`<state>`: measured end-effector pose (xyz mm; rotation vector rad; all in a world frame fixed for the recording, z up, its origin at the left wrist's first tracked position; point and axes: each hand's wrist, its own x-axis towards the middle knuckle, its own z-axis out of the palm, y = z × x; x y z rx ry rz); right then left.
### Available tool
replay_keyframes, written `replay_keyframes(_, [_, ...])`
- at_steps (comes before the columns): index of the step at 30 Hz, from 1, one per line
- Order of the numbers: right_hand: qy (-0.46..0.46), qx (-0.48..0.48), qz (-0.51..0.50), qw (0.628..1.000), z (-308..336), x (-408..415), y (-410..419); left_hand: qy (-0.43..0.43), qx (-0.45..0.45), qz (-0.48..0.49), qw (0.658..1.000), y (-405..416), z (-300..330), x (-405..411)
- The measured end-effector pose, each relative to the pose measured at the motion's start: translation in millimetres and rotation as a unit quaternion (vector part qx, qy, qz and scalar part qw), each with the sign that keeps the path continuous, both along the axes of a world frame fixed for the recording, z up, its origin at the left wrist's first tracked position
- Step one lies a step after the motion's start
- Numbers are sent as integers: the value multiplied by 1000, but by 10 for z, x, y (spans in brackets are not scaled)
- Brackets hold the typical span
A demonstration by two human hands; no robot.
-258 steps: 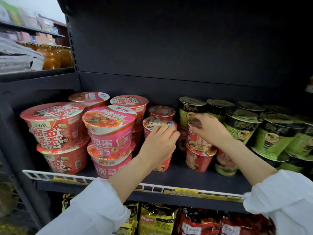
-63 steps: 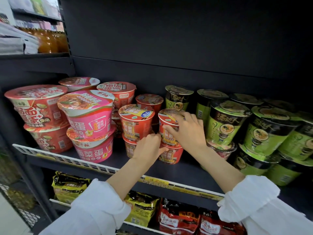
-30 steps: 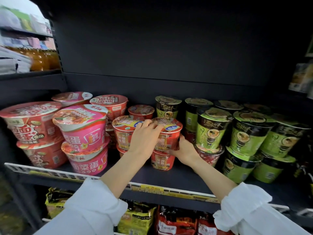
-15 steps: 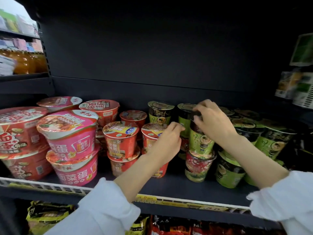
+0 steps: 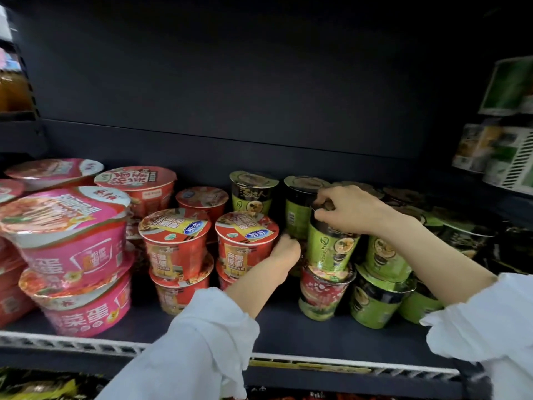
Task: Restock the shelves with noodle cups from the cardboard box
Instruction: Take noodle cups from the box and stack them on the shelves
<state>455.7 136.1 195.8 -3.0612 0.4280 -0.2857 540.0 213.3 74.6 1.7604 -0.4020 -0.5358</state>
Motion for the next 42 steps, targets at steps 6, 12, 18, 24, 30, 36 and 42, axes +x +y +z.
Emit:
replay_keyframes(6, [-134,49,6,990,51,309,-142,-138,32,-21,990,71,-91,-28])
replay_keyframes(12, [19,50,-9,999,107,635,-319,-109,5,-13,994,1,-246,46])
replay_keyframes(18, [39,46,-3,998,67,787,-409,7,-104,0,995,-73,-287,9])
replay_keyframes(24, [15,63,43,997,58,807,-379,40,-127,20,991,-72,-304,51])
replay_keyframes(30, [1,79,66,995,60,814,-353,-61,-84,62,993,-75,-318,-17])
replay_keyframes(36, [14,87,84,993,85,782,-437,-198,114,-15,973,-7,-295,-7])
replay_keyframes(42, [20,85,102,991,79,759,-573,-185,89,-4,979,59,-287,-42])
